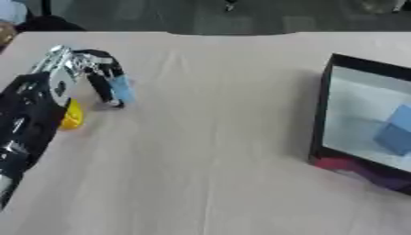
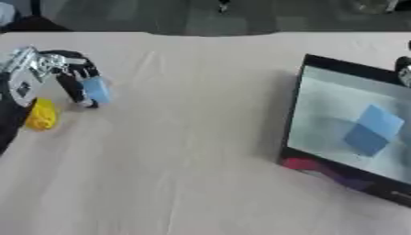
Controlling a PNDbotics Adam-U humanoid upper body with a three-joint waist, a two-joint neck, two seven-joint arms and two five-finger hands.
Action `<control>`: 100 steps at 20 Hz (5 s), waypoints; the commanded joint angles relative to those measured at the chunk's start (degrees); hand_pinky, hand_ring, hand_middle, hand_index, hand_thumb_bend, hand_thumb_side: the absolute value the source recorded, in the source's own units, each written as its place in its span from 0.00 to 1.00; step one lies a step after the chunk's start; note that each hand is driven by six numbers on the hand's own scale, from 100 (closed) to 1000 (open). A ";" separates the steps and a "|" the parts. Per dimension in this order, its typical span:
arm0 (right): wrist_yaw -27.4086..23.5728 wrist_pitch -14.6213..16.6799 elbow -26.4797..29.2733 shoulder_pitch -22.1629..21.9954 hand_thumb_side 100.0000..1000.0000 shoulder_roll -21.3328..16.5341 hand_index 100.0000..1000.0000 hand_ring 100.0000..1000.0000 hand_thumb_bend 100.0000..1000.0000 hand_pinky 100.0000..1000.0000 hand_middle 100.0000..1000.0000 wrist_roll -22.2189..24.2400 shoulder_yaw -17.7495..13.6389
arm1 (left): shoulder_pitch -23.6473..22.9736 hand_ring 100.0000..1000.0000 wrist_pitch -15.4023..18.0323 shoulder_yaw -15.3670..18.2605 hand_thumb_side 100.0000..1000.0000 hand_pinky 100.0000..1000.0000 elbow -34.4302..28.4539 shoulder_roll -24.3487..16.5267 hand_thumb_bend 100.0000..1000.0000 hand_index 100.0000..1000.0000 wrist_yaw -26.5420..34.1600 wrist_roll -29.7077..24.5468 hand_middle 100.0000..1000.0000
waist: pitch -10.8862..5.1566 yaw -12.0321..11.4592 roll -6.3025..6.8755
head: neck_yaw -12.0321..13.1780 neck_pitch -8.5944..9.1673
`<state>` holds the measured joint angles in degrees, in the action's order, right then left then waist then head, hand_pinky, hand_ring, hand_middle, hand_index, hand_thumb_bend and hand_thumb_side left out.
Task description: Pick up the objects with one hand, pass them to the other hand, and then place them into the box on the other side of the table.
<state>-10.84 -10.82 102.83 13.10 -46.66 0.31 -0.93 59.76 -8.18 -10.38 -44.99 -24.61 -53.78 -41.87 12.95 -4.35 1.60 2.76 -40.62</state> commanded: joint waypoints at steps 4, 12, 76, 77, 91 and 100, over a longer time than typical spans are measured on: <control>0.27 0.17 0.39 0.57 0.56 -1.33 0.94 1.00 0.02 1.00 0.97 0.16 -0.50 | 1.09 0.85 -1.20 0.46 0.00 0.85 -0.70 -1.03 0.35 0.60 -0.78 0.33 0.73 | -1.04 -0.01 -0.12 | 0.22 0.48; -0.68 0.36 1.31 0.94 0.54 -1.90 0.94 1.00 0.03 1.00 0.98 -0.11 -0.55 | -0.18 0.79 -2.91 0.01 0.00 0.81 -10.75 -3.84 0.26 0.51 2.41 1.13 0.66 | -1.34 -0.50 -0.26 | -0.11 0.20; 17.07 7.82 2.99 34.33 0.30 7.29 0.93 1.00 0.27 0.96 0.95 29.34 22.18 | -18.67 0.74 11.40 -7.41 0.05 0.71 -41.02 14.36 0.00 0.47 25.52 38.44 0.52 | -1.74 -2.60 -3.77 | -6.77 1.60; 17.56 8.03 2.66 34.53 0.30 7.54 0.93 1.00 0.27 0.96 0.95 29.48 22.37 | -18.65 0.74 11.56 -7.48 0.05 0.71 -41.00 14.57 0.00 0.47 25.38 38.41 0.52 | -1.72 -2.65 -3.80 | -6.76 1.60; 22.13 9.96 -2.19 36.47 0.29 11.07 0.91 1.00 0.28 0.95 0.92 30.00 24.98 | -17.98 0.74 13.37 -9.07 0.05 0.71 -41.37 17.61 0.00 0.47 23.57 37.67 0.51 | -1.50 -3.34 -3.95 | -7.47 1.67; 25.56 11.41 -5.69 37.50 0.28 12.96 0.89 1.00 0.29 0.94 0.90 29.33 26.34 | -17.89 0.74 13.99 -9.74 0.06 0.71 -41.72 18.66 0.00 0.47 23.26 37.56 0.51 | -1.22 -4.07 -4.22 | -8.09 1.89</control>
<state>14.05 0.11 97.19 49.42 -33.33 29.73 25.70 40.61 5.52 -20.00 -85.27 -5.97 -30.38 -4.38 12.95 -8.42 -1.97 -5.17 -39.59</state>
